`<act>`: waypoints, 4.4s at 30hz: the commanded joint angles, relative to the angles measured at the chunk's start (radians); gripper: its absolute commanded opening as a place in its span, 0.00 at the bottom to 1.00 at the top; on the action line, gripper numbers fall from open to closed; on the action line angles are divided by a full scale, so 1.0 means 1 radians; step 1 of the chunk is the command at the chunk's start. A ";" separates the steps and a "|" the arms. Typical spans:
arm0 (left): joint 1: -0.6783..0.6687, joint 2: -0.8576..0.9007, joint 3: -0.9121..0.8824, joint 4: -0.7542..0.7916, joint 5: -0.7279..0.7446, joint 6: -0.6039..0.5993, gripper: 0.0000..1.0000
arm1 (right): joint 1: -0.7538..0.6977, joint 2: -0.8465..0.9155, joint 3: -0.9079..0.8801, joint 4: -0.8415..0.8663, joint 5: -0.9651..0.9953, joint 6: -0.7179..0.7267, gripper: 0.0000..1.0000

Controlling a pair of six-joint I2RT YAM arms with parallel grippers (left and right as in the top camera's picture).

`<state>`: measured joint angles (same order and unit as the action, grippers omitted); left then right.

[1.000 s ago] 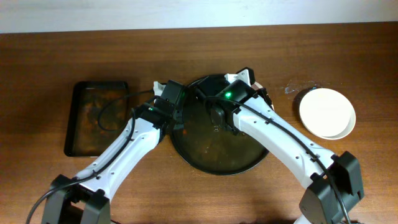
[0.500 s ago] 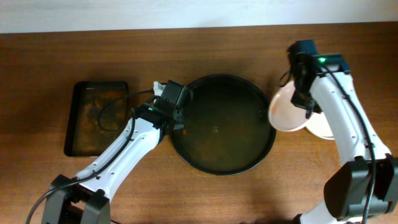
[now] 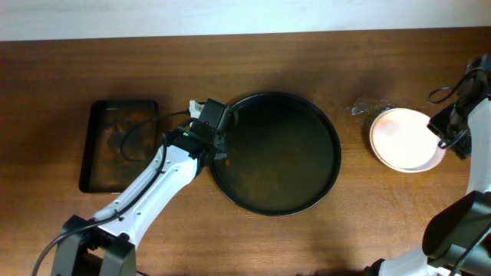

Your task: Clean dirty plates on tray and stack at the side

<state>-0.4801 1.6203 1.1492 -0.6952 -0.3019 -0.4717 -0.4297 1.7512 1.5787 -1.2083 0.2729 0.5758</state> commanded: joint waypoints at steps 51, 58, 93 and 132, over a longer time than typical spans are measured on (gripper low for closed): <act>0.162 0.210 0.018 0.225 0.674 0.506 0.72 | 0.495 -0.027 0.013 -0.135 -0.494 -0.509 0.75; 0.000 0.170 0.014 0.196 0.441 0.460 0.01 | 0.495 -0.027 0.008 -0.140 -0.494 -0.509 0.75; -0.017 0.312 0.042 0.204 0.417 0.456 0.01 | 0.495 -0.027 0.008 -0.143 -0.494 -0.509 0.74; -0.015 0.234 -0.143 0.217 0.391 0.351 0.05 | 0.495 -0.027 0.008 -0.147 -0.494 -0.509 0.75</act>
<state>-0.4973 1.8214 1.0588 -0.4820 0.1081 -0.0967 0.0608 1.7512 1.5791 -1.3544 -0.2264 0.0711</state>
